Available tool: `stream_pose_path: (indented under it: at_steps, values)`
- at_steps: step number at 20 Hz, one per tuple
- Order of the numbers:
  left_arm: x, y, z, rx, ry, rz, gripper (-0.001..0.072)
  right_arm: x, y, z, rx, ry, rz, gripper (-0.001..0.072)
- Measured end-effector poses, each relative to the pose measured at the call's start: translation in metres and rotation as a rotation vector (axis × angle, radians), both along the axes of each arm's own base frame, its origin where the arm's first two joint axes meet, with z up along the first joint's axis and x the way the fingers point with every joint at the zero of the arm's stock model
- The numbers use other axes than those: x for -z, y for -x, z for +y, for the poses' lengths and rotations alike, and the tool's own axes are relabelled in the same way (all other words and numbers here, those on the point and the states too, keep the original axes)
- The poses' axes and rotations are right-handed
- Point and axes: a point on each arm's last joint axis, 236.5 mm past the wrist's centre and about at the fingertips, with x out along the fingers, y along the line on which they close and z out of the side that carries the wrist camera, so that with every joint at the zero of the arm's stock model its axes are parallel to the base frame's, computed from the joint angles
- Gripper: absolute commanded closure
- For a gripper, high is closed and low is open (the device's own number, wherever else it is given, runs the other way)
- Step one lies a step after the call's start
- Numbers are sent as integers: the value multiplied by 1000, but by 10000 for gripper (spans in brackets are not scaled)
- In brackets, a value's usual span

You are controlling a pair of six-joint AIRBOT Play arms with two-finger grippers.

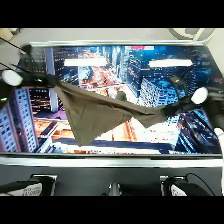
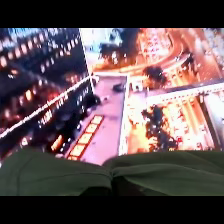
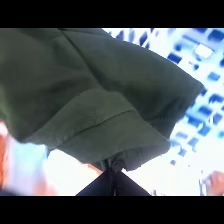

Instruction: Fold the shirts.

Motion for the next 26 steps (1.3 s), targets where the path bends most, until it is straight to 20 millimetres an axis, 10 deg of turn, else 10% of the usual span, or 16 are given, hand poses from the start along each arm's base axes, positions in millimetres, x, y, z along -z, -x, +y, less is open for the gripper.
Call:
stream_pose_path:
  at_steps: [1, 3, 4, 7, 9, 13, 18, 23, 24, 26]
  values:
    - [24, -4, -6, 1, 25, 53, 588, 15, -10, 2, 35, -19, -11, 695]
    - [58, -8, -18, 0, 87, 139, 117, 33, -21, 5, 85, -55, -20, 695]
    - [67, -9, -23, 0, 112, 171, 37, 38, -25, 7, 102, -68, -23, 695]
    - [68, -5, -16, 19, 144, 245, 50, 46, -24, 8, 112, -78, -11, 695]
    - [67, 17, -3, 47, 145, 350, 185, 50, -15, 9, 83, -71, 23, 695]
    - [81, 100, 22, 65, 105, 571, 56, 59, 12, 9, 1, -42, 131, 695]
    - [128, 201, -13, 60, 234, 734, 70, 62, 28, 5, -42, -13, 191, 694]
    - [159, 233, -56, 58, 320, 746, 90, 63, 35, 4, -53, -8, 219, 695]
    - [160, 232, -66, 55, 342, 737, 152, 63, 35, 4, -54, -7, 218, 694]
    - [168, 228, -78, 46, 350, 714, 600, 63, 35, 4, -55, -5, 220, 693]
